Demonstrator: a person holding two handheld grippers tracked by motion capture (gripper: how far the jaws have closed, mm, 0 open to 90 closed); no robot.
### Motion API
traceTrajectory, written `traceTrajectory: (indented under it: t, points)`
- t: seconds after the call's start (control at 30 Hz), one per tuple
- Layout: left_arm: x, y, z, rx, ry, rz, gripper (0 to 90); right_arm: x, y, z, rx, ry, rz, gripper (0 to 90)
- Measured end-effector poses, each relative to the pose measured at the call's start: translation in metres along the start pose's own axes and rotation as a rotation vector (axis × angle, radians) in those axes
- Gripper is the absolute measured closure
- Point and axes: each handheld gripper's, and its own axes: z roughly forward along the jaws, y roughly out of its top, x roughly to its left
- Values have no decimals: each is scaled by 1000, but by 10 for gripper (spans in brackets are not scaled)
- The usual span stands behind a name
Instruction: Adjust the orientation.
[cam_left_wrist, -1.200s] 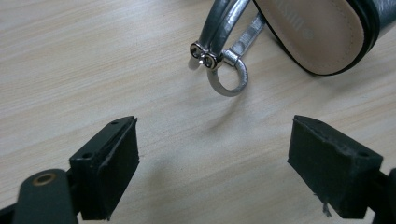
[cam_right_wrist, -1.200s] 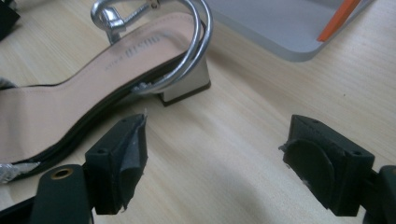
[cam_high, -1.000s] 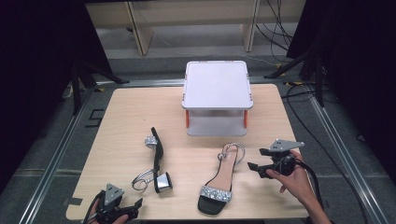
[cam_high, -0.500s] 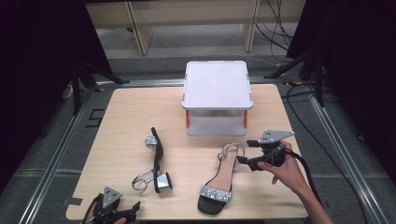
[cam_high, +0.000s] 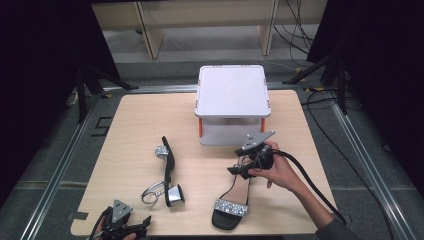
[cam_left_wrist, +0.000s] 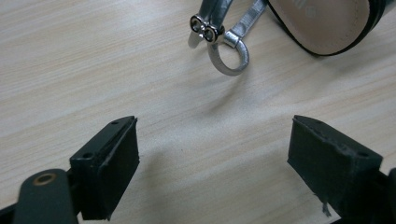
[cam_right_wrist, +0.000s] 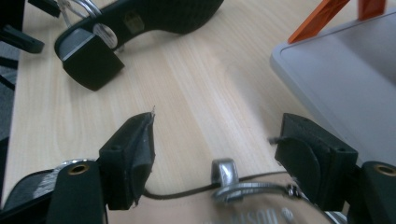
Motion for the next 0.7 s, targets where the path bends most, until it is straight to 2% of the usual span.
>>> traceTrajectory:
  t: [0.03,0.07,0.13,0.17,0.2,0.23,0.3,0.33,0.4,0.47,0.5,0.53,0.6,0.67,0.7]
  points:
    - [1,1,-1,20,6,19,159,-2,1,4,8,1,3,293]
    - [0,1,0,13,2,6,159,-5,1,9,24,24,20,295]
    - [1,1,0,21,4,17,159,-8,0,17,45,31,32,302]
    - [0,1,0,21,3,16,159,-9,-1,23,92,33,40,312]
    - [0,1,0,15,1,12,159,-9,-2,24,114,40,48,319]
    - [0,0,0,12,0,9,159,-10,-3,25,138,40,46,336]
    - [0,0,0,12,1,8,159,-10,-5,24,141,36,37,342]
    - [-1,0,1,6,1,0,159,-9,-6,22,135,47,53,349]
    - [-1,0,1,7,3,2,159,-8,-9,14,123,57,56,365]
    - [-1,0,1,6,4,2,159,-4,-15,3,157,59,74,371]
    - [-1,0,1,5,4,2,159,2,-25,-6,137,48,53,377]
    - [-1,0,1,6,3,3,159,2,-25,-6,137,48,53,377]
    - [0,1,1,14,-1,18,159,8,-30,-18,98,-18,25,368]
    - [0,1,1,28,6,27,159,8,-28,-24,64,11,44,339]
    - [-2,1,3,7,3,6,159,6,-25,-25,39,18,48,323]
